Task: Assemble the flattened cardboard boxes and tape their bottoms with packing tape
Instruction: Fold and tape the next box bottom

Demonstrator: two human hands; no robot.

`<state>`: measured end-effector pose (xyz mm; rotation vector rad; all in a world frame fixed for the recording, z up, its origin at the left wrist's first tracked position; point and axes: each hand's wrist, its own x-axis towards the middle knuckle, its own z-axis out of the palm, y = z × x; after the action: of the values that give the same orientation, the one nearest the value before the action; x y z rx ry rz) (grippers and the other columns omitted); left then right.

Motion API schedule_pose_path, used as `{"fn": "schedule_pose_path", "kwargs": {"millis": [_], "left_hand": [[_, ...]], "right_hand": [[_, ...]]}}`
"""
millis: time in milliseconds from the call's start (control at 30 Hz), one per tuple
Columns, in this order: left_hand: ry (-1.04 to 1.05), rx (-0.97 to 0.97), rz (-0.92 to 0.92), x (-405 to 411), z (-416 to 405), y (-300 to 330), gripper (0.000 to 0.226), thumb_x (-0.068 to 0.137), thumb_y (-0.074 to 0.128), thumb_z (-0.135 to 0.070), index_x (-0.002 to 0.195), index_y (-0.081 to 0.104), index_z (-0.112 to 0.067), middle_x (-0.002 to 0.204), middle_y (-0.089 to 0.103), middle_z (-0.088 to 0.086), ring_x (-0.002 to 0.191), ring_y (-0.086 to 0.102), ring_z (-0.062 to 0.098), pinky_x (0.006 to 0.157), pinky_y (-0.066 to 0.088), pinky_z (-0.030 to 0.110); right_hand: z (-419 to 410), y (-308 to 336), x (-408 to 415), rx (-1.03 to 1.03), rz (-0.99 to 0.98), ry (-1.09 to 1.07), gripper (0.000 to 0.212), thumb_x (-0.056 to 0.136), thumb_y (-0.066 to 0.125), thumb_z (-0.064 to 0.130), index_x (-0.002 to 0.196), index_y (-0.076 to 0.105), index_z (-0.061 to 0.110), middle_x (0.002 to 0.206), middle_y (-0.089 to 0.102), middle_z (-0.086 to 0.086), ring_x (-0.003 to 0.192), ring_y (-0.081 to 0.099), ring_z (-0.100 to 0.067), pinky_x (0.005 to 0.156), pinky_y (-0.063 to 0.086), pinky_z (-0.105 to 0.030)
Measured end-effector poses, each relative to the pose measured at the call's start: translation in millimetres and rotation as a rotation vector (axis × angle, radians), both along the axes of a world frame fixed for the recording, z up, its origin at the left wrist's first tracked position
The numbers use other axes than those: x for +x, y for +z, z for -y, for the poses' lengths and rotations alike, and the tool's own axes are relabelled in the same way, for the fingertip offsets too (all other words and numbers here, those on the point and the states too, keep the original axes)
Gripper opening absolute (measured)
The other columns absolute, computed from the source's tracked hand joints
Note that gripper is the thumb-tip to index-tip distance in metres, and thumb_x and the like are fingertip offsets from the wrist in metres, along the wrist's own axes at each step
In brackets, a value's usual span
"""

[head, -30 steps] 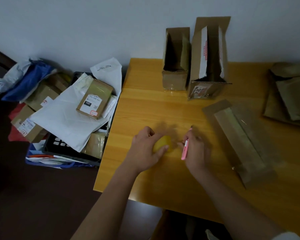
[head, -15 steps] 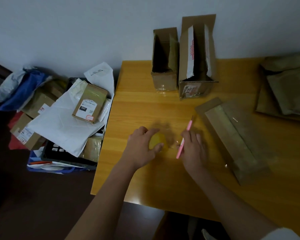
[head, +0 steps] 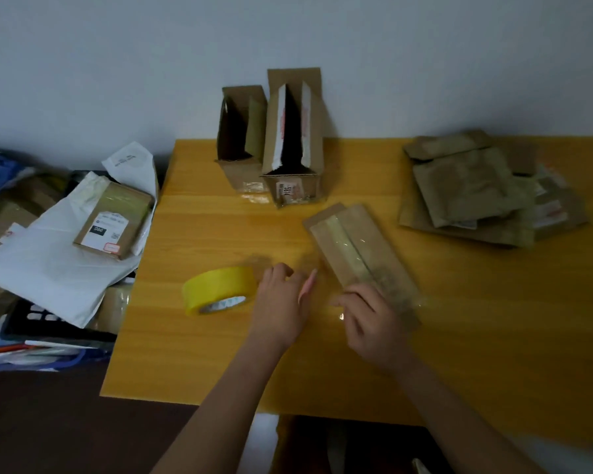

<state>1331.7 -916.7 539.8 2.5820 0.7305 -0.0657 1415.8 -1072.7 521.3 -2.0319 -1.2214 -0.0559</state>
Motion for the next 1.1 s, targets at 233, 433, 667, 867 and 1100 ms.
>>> {"fn": "schedule_pose_path", "kwargs": {"millis": [233,433,667,867,1100], "left_hand": [[0.629,-0.813,0.037,23.9,83.9,-18.8,0.039,0.093,0.060,-0.040,0.116,0.062,-0.009,0.110,0.067,0.005,0.099,0.062,0.019,0.086,0.051,0.032],[0.926,-1.018,0.211,28.8,103.6,-46.1,0.020,0.087,0.072,-0.024,0.082,0.066,-0.006,0.087,0.069,0.011,0.086,0.064,0.027,0.092,0.053,0.048],[0.975,-0.711,0.275,36.2,114.3,-49.5,0.039,0.070,0.086,-0.024,0.074,0.049,-0.013,0.068,0.049,0.000,0.064,0.045,0.018,0.064,0.042,0.037],[0.828,-0.530,0.360,44.2,128.7,-39.6,0.016,0.079,0.077,-0.009,0.071,0.064,-0.006,0.064,0.061,-0.001,0.060,0.054,0.009,0.061,0.047,0.031],[0.591,-0.328,0.417,34.8,143.6,-45.6,0.017,0.088,0.067,-0.007,0.103,0.075,-0.007,0.100,0.073,0.006,0.090,0.068,0.016,0.081,0.054,0.027]], "right_hand": [[64.4,-18.8,58.7,-0.260,-0.614,-0.355,0.041,0.101,0.050,0.024,0.141,0.048,0.013,0.134,0.056,-0.004,0.120,0.051,-0.017,0.095,0.044,-0.029],[73.3,-22.3,68.6,-0.215,-0.786,-0.356,0.029,0.092,0.065,0.032,0.119,0.059,0.022,0.103,0.062,0.012,0.087,0.056,0.002,0.070,0.042,-0.010],[89.3,-36.5,72.4,-0.253,-0.765,-0.403,0.020,0.090,0.068,0.029,0.106,0.058,0.020,0.088,0.057,0.013,0.086,0.060,-0.014,0.065,0.044,-0.020],[95.2,-38.9,71.8,-0.235,-0.564,-0.288,0.040,0.090,0.066,0.032,0.126,0.049,0.026,0.102,0.061,0.001,0.089,0.063,-0.019,0.071,0.055,-0.042],[99.9,-43.8,74.9,-0.232,-0.302,-0.100,0.018,0.092,0.065,0.020,0.108,0.068,0.011,0.110,0.056,-0.009,0.086,0.061,-0.024,0.068,0.056,-0.044]]}}
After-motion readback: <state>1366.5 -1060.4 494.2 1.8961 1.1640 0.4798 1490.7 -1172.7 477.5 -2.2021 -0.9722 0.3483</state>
